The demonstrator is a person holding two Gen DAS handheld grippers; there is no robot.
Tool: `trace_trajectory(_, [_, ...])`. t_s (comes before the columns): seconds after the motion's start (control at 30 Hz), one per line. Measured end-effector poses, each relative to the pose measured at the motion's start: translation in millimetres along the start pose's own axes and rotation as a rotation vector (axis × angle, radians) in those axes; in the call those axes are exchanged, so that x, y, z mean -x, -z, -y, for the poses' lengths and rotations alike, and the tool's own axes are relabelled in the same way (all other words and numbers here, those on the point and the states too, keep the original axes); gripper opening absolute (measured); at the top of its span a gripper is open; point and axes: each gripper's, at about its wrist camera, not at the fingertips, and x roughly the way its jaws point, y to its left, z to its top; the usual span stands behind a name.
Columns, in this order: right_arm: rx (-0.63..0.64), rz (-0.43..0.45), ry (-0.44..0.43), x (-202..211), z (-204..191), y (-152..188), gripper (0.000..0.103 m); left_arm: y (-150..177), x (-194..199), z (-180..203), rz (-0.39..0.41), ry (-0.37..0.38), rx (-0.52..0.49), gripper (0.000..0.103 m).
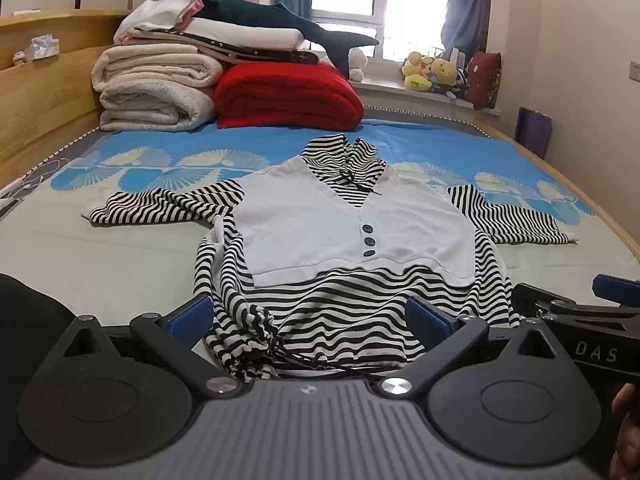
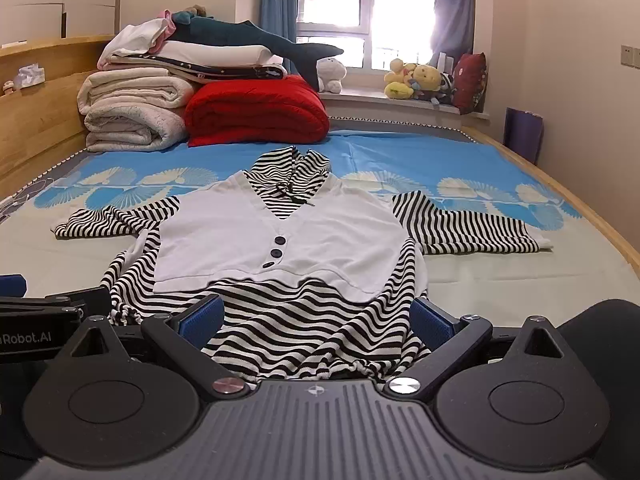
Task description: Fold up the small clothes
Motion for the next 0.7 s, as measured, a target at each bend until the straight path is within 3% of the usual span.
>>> trace_trajectory(0.7, [0.007,0.002,-0.006,0.6,-1.4,-0.5,0.099,3.5,-2.3,6.3,-0.003,0.001,-0.009,0.102])
